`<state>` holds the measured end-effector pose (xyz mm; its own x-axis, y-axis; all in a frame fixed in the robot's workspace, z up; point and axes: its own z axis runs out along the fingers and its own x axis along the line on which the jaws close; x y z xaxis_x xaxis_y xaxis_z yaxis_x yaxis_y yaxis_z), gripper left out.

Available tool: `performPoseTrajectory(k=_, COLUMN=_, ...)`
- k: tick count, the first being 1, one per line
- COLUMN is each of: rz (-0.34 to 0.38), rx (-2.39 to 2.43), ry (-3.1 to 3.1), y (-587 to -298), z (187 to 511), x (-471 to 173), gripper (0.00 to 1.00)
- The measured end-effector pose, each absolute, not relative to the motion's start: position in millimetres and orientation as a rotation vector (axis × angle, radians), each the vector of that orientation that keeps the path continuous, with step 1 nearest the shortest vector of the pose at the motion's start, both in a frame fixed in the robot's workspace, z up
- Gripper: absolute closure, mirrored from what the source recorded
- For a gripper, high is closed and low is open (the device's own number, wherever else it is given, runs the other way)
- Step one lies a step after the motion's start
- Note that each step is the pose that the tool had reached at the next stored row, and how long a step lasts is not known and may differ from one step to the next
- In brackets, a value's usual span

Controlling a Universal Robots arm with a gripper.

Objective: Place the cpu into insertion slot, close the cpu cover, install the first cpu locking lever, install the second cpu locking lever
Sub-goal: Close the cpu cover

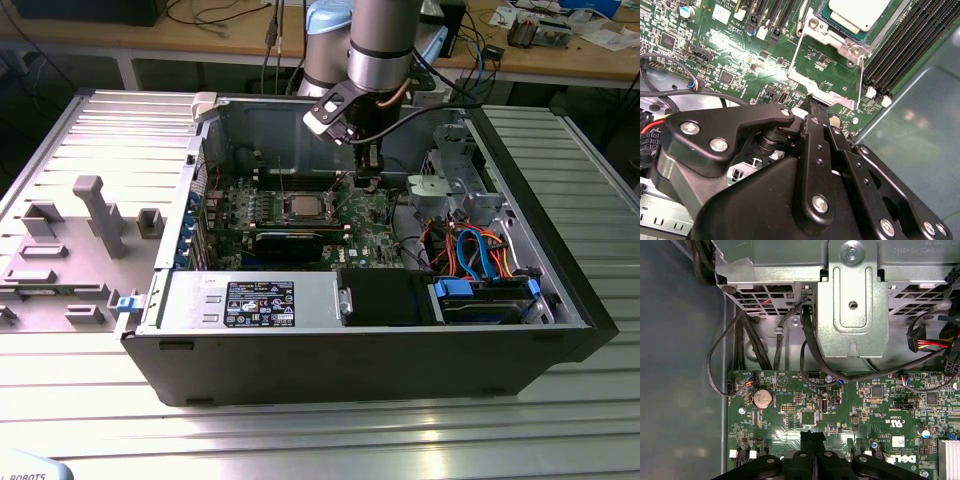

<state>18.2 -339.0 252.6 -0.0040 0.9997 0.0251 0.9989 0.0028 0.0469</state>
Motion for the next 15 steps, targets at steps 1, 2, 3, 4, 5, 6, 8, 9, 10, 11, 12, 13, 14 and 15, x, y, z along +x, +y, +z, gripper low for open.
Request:
performPoseTrajectory(k=1, rz=0.08, rx=2.206, ry=2.213, y=-339.0, z=252.6, x=17.9, gripper=0.89)
performPoseTrajectory(k=2, rz=0.08, rx=2.206, ry=2.214, y=-339.0, z=252.6, x=17.4, gripper=0.89)
performPoseTrajectory(k=3, rz=0.08, rx=2.206, ry=2.214, y=-339.0, z=252.6, x=16.8, gripper=0.89)
performPoseTrajectory(k=4, rz=0.08, rx=2.206, ry=2.214, y=-339.0, z=252.6, x=16.4, gripper=0.89)
performPoseTrajectory(k=5, rz=0.08, rx=2.206, ry=2.214, y=-339.0, z=252.6, x=15.6, gripper=0.89)
performPoseTrajectory(k=6, rz=0.08, rx=2.206, ry=2.214, y=-339.0, z=252.6, x=15.0, gripper=0.89)
performPoseTrajectory(k=8, rz=0.08, rx=2.206, ry=2.214, y=-339.0, z=252.6, x=13.6, gripper=0.89)
performPoseTrajectory(k=9, rz=0.08, rx=2.206, ry=2.214, y=-339.0, z=252.6, x=13.0, gripper=0.89)
performPoseTrajectory(k=10, rz=0.08, rx=2.206, ry=2.214, y=-339.0, z=252.6, x=12.0, gripper=0.89)
performPoseTrajectory(k=11, rz=0.08, rx=2.206, ry=2.214, y=-339.0, z=252.6, x=11.4, gripper=0.89)
performPoseTrajectory(k=12, rz=0.08, rx=2.206, ry=2.214, y=-339.0, z=252.6, x=10.9, gripper=0.89)
performPoseTrajectory(k=13, rz=0.08, rx=2.206, ry=2.214, y=-339.0, z=252.6, x=10.2, gripper=0.89)
performPoseTrajectory(k=14, rz=0.08, rx=2.206, ry=2.214, y=-339.0, z=252.6, x=9.7, gripper=0.89)
performPoseTrajectory(k=15, rz=0.08, rx=2.206, ry=2.214, y=-339.0, z=252.6, x=9.5, gripper=0.89)
